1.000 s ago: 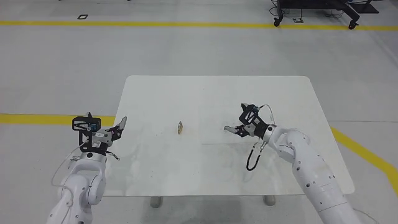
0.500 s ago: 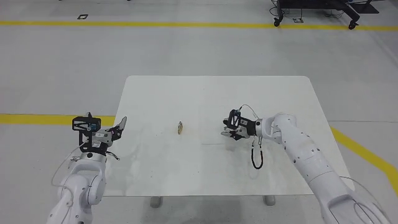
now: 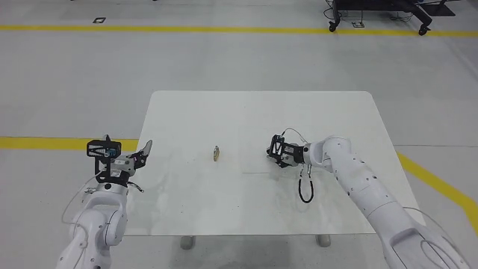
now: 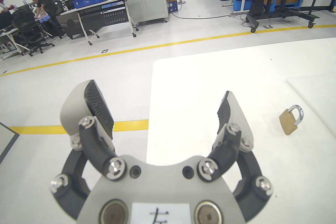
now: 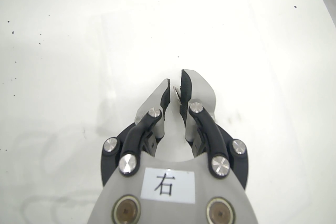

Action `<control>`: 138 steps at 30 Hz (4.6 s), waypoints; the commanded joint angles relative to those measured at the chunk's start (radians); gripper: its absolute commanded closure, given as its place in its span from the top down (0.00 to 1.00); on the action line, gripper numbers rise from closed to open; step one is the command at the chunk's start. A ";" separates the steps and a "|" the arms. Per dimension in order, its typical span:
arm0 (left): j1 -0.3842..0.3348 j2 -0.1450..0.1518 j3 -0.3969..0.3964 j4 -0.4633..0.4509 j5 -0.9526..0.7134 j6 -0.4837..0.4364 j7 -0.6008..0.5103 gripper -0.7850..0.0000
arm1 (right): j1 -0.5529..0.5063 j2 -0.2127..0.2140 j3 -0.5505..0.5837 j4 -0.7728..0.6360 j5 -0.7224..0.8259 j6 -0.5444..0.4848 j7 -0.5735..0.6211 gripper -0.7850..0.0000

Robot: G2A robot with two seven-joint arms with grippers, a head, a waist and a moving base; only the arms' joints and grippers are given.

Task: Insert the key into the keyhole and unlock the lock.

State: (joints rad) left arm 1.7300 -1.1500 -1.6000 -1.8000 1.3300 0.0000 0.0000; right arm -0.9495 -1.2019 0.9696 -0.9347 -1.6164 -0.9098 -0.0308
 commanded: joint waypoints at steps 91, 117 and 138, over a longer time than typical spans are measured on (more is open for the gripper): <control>-0.240 -0.007 0.147 0.071 -0.988 -0.403 -0.641 1.00 | -0.220 0.132 0.093 -0.233 0.372 -0.103 -0.493 0.00; -0.496 -0.046 0.410 0.393 -1.552 -0.688 -0.845 1.00 | -0.069 0.149 -0.262 -0.187 1.113 -0.103 -0.247 0.00; -0.655 -0.070 0.555 0.602 -1.595 -0.801 -0.938 0.50 | 0.016 0.170 -0.330 -0.169 1.828 -0.103 0.421 0.00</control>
State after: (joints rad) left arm 1.0761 -1.2198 -1.0472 -1.1986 -0.2659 -0.8025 -0.9384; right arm -0.9335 -1.0292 0.6388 -1.1069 0.2037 -1.0123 0.3767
